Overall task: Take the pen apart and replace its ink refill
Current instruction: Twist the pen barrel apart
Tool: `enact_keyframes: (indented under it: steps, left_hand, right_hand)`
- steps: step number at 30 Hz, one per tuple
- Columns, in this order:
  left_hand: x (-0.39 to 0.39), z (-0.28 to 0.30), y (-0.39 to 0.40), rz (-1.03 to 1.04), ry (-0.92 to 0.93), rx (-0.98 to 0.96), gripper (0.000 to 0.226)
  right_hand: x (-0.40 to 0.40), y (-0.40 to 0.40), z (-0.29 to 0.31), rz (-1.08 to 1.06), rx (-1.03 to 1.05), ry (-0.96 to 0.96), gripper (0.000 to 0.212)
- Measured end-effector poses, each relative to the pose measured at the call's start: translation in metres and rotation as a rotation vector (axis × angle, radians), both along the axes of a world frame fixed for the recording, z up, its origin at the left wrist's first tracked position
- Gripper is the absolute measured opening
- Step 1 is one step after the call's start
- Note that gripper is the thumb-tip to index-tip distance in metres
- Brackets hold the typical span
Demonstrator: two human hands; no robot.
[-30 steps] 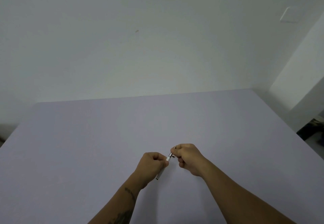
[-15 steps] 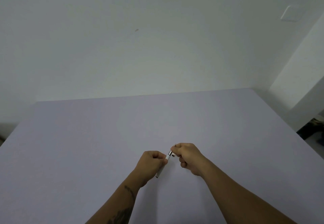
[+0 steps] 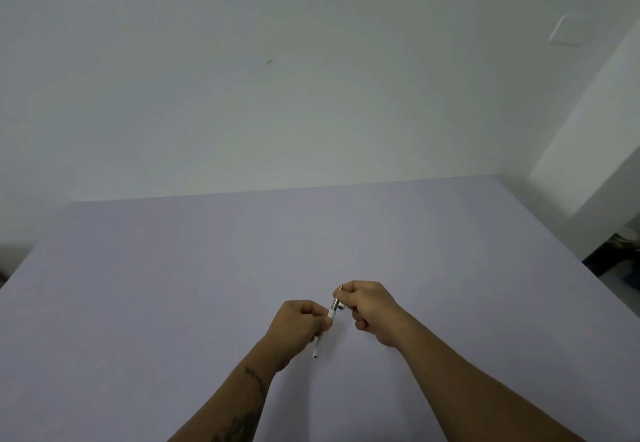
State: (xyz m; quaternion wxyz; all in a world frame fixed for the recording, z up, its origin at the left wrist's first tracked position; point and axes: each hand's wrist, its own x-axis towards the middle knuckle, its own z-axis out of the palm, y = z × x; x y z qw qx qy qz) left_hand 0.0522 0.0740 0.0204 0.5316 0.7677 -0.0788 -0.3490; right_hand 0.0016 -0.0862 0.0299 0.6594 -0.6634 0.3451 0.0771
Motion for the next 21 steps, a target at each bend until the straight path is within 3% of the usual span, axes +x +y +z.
enact_keyframes:
  steps: [6,16,21]
  left_hand:
    - [0.0002,0.0012,-0.0007,0.023,0.021,0.001,0.010]
    - [-0.0011,0.0048,-0.0008,-0.004,0.002,0.000,0.010]
    - [0.0019,0.0071,0.0006,0.012,-0.021,0.016,0.007]
  right_hand:
    - [-0.0022,-0.0005,0.0013,-0.051,0.074,0.011,0.017]
    - [-0.0022,0.0004,0.0028,-0.004,0.029,-0.005,0.019]
    - [-0.0011,0.0031,0.0049,0.009,0.010,-0.028,0.010]
